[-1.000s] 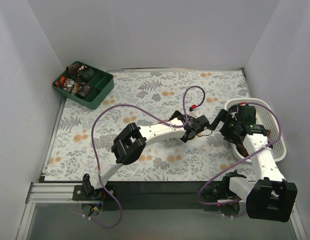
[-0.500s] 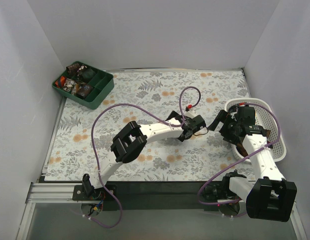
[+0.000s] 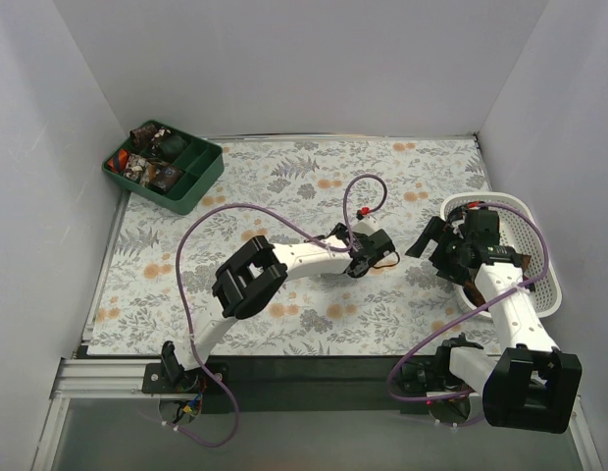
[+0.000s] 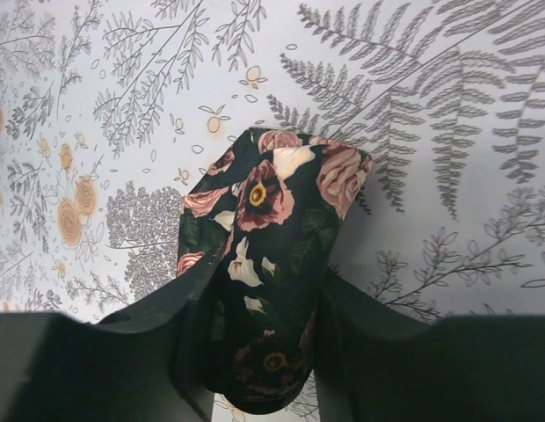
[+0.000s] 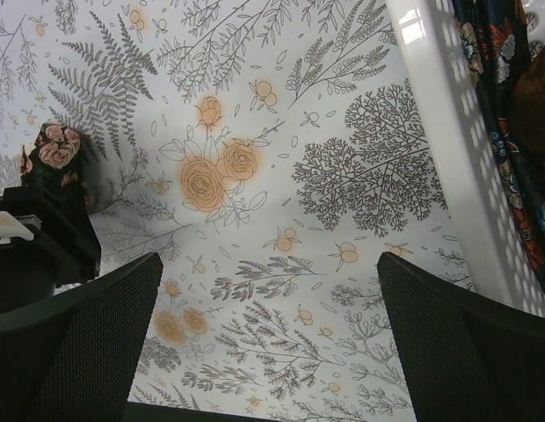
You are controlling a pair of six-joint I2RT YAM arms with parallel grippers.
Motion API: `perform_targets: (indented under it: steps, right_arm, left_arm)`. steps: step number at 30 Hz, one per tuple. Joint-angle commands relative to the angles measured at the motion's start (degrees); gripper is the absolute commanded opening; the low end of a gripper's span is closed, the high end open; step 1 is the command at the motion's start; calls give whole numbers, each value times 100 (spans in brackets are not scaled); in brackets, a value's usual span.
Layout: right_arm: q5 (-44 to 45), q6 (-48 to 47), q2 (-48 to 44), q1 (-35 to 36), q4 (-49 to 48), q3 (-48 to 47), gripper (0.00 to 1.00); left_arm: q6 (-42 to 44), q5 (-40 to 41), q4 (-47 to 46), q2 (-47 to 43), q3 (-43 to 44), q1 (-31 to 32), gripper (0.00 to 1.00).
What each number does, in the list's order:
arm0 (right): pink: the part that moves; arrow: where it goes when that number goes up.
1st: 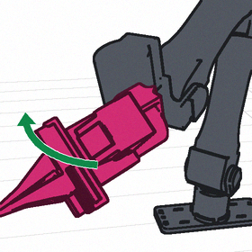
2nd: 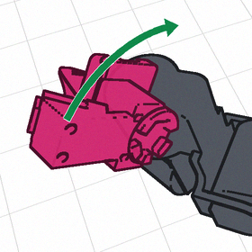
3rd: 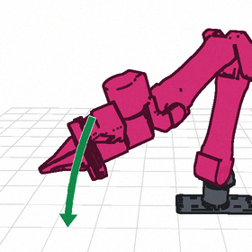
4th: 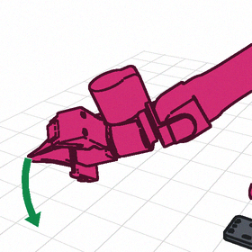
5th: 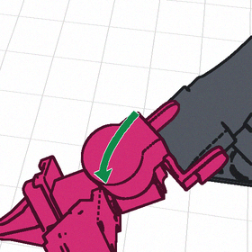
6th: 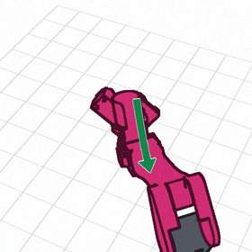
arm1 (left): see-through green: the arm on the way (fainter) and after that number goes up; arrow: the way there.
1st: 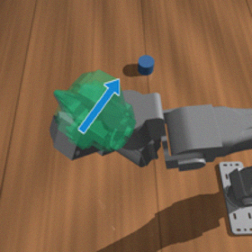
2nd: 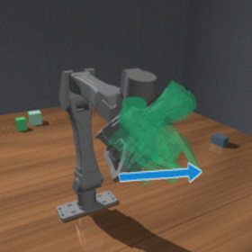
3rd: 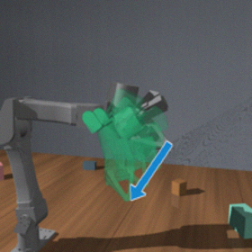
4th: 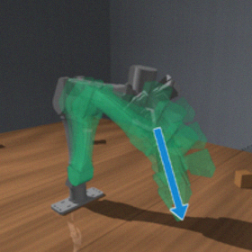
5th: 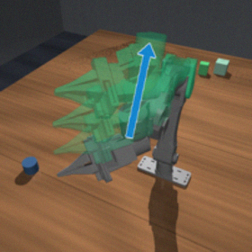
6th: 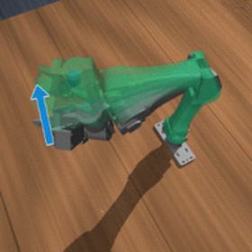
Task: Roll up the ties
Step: Place the rolled tie into the container
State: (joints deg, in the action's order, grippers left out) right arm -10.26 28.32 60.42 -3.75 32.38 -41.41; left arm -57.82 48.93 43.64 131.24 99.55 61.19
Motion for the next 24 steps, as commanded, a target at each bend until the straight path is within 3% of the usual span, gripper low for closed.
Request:
perform_targets:
  steps: [1, 5, 9, 12, 15, 18, 19, 24]
  right_arm:
    - [-29, 34, -4, -21, -206, 19, 97]
    - [-116, 34, -22, -21, -241, 28, 97]
    - [-195, 25, -57, -21, -267, 45, 97]
    - [-292, -28, -92, -21, -294, 71, 97]
    - [-494, -116, -110, -21, -346, 106, 96]
    - [-757, -239, -118, -21, -434, 115, 96]
    - [-828, -282, -127, -12, -443, 115, 96]
    - [-1197, -485, -31, -12, -645, 107, 98]
  left_arm:
    - [-106, -208, -30, -300, -418, -195, 31]
    - [287, -120, -495, -967, -997, -353, 18]
    - [911, -348, -1338, -1995, -1806, -774, 18]
    - [1508, -1050, -2295, -3005, -2491, -1354, 13]
    - [1984, -1814, -2806, -3847, -2870, -2056, 13]
    - [2512, -2509, -2975, -4368, -2871, -2952, 5]
    - [2782, -2685, -3010, -4457, -2845, -3468, 0]
    - [3409, -3933, -3256, -4371, -2362, -5068, 0]
